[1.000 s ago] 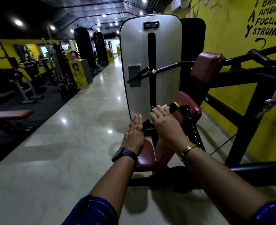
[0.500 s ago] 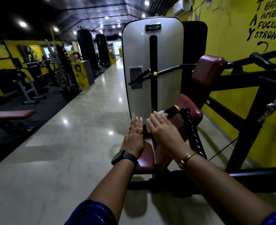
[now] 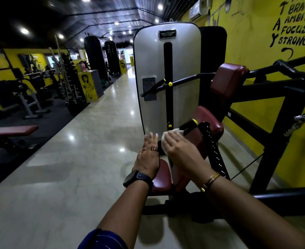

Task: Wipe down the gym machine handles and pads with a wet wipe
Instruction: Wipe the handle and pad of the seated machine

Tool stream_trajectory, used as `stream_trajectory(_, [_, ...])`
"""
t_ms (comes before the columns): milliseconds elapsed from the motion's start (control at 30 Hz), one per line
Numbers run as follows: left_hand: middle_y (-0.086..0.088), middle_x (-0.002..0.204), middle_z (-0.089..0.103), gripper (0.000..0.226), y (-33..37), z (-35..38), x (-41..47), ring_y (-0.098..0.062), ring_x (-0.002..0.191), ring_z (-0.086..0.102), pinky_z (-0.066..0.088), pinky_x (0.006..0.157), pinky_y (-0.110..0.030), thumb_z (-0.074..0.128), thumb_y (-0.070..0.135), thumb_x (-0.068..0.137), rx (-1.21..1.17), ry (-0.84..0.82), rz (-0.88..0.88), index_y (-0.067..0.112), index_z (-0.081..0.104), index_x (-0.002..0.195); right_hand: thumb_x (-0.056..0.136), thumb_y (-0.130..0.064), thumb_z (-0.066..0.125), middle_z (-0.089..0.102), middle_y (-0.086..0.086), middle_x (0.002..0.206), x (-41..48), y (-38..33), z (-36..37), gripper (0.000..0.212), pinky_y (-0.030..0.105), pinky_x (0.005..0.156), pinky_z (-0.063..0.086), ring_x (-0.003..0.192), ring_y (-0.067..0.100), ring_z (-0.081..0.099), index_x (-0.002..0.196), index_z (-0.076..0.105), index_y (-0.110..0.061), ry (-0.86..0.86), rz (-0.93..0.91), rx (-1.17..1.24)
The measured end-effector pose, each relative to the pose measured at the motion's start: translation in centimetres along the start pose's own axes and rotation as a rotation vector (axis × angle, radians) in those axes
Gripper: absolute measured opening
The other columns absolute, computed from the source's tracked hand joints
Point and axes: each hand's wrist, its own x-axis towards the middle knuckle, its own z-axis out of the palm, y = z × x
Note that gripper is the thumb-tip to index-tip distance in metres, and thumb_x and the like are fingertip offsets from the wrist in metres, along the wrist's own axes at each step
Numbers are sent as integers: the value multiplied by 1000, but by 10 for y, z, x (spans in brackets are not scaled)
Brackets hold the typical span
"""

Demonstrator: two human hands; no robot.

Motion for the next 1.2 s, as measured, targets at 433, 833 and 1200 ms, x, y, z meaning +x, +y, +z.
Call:
stream_trajectory(433, [-2, 164, -8, 66, -2, 1, -1, -10, 144, -19, 22, 116, -31, 33, 9, 101, -2, 10, 25, 17, -5, 155, 80, -10, 33, 66, 24, 114, 3, 8, -4, 49, 41, 107, 39, 110, 34, 64, 113, 65, 7, -19, 224, -134])
stream_trajectory(833, [-2, 163, -7, 66, -1, 2, -1, -13, 146, -17, 14, 120, -32, 28, 41, 104, 6, 4, 10, 16, -6, 154, 86, -14, 28, 59, 23, 127, 2, 29, -2, 52, 43, 114, 7, 122, 40, 54, 122, 62, 2, -41, 321, -159])
stream_trajectory(1200, [-3, 164, -5, 62, -2, 1, 0, -15, 148, -14, 13, 120, -32, 28, 33, 105, -6, 17, 29, 14, -4, 155, 86, -19, 29, 62, 16, 128, 9, 21, -5, 53, 42, 113, 12, 122, 29, 57, 122, 64, -3, -116, 211, -129])
